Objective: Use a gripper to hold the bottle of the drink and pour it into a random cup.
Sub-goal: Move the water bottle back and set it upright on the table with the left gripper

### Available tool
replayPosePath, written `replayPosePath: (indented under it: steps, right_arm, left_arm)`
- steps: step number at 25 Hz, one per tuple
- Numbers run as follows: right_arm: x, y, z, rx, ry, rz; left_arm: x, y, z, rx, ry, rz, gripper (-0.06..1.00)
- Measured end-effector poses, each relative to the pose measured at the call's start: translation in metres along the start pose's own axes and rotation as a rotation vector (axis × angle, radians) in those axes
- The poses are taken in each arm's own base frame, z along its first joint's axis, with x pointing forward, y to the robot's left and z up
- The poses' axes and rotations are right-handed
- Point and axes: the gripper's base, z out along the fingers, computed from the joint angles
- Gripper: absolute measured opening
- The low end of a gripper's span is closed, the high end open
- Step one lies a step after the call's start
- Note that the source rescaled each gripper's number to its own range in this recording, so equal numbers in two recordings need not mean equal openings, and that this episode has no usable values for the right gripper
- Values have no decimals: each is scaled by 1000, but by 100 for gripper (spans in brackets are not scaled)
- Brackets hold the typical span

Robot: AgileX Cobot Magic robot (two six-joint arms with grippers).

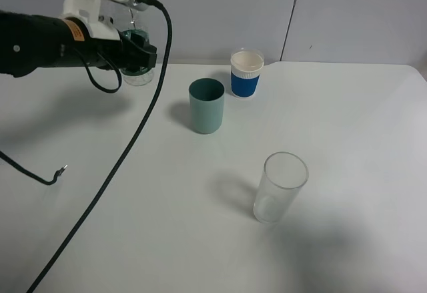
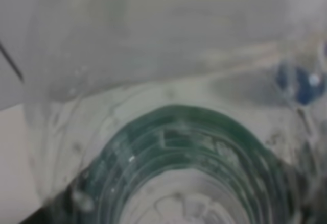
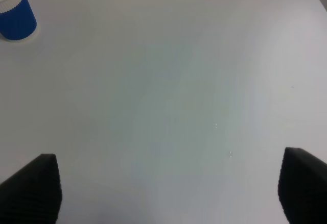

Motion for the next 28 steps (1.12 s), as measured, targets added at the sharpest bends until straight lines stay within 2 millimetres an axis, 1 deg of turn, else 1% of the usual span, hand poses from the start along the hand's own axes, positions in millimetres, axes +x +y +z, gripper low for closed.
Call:
replayPosePath:
  steps: [4,10,13,15,18,24,28]
  right_arm:
    - [0,0,0,0,0,0]
    - [0,0,0,0,0,0]
    - [0,0,0,0,0,0]
    - [0,0,0,0,0,0]
    - [0,0,0,0,0,0]
    - [0,0,0,0,0,0]
    - [0,0,0,0,0,0]
  left_arm:
    - [19,13,-5,-16,-23,-42,0]
    - [40,30,-14,-42,-28,-66,0]
    - [51,35,-20,-50,-56,-79,0]
    - [56,35,-24,-41,-87,-72,0]
    - [67,32,-25,-16,-112,-69,0]
    - [99,26,-17,33,-16,-56,0]
    - [108,23,-11,75,-3,-54,0]
